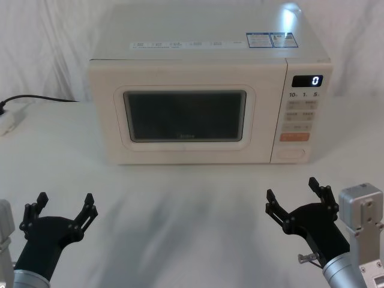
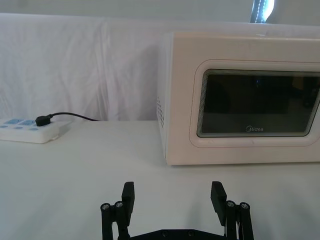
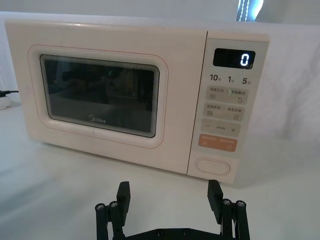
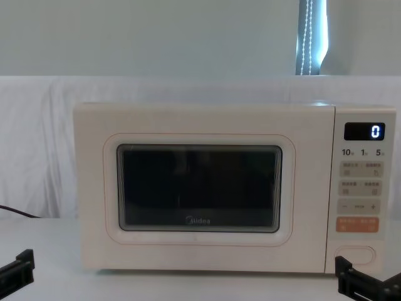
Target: Press the button to open the microwave door with one hand; close the microwave door with the other hand.
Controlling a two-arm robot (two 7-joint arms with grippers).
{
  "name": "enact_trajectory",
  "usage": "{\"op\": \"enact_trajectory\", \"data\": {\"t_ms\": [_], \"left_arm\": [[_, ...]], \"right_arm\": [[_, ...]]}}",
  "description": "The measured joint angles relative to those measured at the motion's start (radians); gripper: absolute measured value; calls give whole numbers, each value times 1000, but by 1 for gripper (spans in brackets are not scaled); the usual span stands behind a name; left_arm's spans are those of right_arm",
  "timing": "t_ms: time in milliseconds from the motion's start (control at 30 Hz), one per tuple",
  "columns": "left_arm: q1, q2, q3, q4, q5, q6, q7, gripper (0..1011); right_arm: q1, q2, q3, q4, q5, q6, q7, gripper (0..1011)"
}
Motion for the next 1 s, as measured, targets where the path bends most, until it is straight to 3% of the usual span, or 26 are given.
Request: {"op": "enact_trajectory", "data": {"t_ms": [1000], "left_arm": [[0,0,0,0,0,0,0,1001]], "right_arm": [[0,0,0,0,0,0,0,1002]]}}
